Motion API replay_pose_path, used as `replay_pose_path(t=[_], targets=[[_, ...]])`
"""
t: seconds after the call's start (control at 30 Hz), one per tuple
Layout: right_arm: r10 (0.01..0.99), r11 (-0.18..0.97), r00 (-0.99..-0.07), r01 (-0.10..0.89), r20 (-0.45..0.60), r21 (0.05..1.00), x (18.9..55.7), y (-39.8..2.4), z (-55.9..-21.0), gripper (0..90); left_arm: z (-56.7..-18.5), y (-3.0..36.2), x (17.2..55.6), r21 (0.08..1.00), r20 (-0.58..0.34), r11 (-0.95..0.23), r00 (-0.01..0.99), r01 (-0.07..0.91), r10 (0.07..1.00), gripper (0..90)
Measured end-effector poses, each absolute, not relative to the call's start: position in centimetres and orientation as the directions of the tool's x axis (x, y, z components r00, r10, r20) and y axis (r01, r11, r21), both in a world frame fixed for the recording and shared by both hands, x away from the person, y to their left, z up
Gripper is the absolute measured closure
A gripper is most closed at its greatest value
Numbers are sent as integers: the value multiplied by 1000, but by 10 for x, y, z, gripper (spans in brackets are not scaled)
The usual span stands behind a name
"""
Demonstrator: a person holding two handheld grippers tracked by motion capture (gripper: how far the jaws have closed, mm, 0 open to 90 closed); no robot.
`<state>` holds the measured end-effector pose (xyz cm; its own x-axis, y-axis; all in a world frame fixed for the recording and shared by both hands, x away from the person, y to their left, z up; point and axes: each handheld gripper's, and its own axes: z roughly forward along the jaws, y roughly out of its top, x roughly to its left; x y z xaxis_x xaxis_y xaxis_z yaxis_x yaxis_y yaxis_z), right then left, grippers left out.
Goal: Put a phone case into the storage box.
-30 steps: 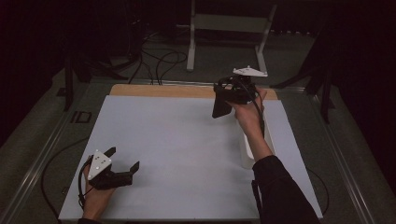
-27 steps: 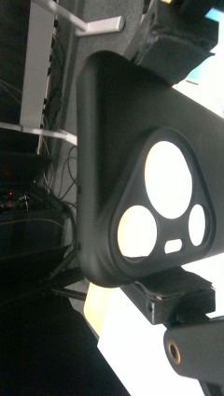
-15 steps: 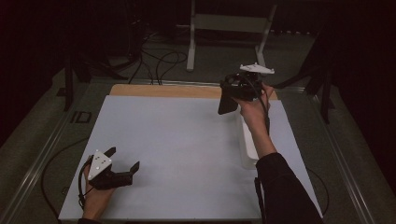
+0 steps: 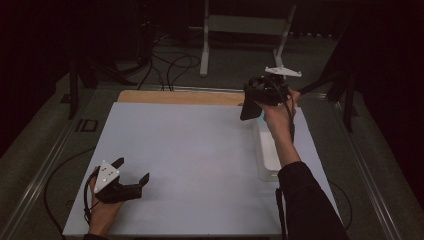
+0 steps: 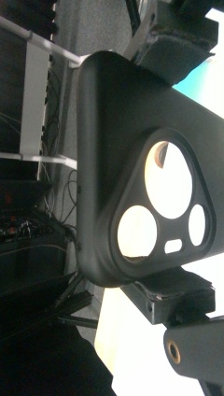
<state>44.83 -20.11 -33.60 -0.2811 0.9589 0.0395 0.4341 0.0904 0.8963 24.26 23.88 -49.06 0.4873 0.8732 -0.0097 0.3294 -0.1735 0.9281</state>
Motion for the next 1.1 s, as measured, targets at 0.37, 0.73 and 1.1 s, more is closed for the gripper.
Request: replay_pose_path(t=[0.37, 0.73, 1.1], targets=[[969, 84, -245, 444, 31, 892, 450, -216, -336, 141, -490, 239, 242, 928, -8, -175, 486, 330, 874, 0], [980, 63, -198, 452, 31, 890, 451, -235, -337, 141, -491, 239, 242, 928, -7, -175, 484, 328, 875, 0], [987, 59, -161, 470, 20, 881, 453, -250, -345, 140, -491, 239, 243, 928, -6, -176, 484, 329, 875, 0]])
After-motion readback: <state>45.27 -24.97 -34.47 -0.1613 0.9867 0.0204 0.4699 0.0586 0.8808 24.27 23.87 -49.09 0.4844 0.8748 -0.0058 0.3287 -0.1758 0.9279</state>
